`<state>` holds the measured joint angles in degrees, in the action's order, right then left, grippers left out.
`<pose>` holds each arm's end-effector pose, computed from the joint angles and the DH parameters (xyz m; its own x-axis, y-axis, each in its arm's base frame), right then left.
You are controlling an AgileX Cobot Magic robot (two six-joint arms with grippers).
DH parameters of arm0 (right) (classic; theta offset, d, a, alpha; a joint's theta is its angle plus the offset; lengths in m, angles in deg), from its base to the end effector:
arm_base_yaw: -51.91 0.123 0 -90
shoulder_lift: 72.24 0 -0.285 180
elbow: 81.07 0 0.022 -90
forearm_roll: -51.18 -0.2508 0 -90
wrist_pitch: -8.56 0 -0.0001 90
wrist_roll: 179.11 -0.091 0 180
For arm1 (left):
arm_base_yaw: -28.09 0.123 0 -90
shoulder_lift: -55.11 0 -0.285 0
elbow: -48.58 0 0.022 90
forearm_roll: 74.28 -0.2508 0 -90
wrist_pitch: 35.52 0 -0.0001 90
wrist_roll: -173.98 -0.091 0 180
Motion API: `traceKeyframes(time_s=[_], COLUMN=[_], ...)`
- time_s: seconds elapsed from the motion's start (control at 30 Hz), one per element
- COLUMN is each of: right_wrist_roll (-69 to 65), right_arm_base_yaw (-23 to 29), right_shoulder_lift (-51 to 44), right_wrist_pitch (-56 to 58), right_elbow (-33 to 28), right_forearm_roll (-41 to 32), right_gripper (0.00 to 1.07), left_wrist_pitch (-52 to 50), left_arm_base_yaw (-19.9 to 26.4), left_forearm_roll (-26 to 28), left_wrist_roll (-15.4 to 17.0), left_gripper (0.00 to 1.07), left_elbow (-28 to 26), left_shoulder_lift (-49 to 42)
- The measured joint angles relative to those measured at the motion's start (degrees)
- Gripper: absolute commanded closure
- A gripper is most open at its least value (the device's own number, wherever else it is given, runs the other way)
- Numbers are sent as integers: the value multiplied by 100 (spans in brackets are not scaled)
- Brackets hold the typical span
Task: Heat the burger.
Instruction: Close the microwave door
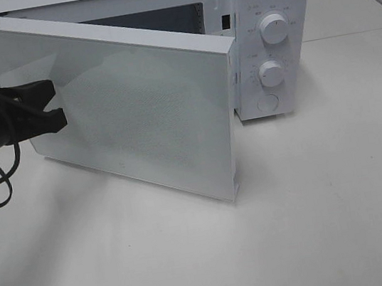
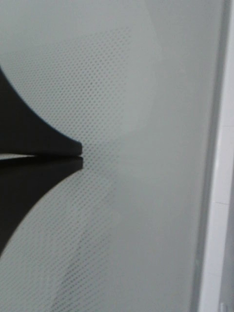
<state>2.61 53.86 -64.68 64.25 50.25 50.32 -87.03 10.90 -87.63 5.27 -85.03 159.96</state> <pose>-0.0019 0.0011 0.2841 -0.3721 -0.0342 -0.9275 -0.0536 0.9984 -0.0154 0.2827 -0.1047 0.1728 -0.1970 0.0091 -0.9804 0.4511 0.8887 -0.0824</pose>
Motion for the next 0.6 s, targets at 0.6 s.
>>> traceKeyframes(time_s=[0.6], right_wrist_roll=[0], right_arm_base_yaw=[0], right_shoulder_lift=[0], right_wrist_pitch=[0], right_elbow=[0], right_forearm_roll=[0], right_gripper=[59], left_wrist_pitch=[-29], left_arm_base_yaw=[-453], left_forearm_roll=[940], left_wrist_roll=[-395], left_gripper=[107], left_elbow=[-229], left_shoulder_lift=[315])
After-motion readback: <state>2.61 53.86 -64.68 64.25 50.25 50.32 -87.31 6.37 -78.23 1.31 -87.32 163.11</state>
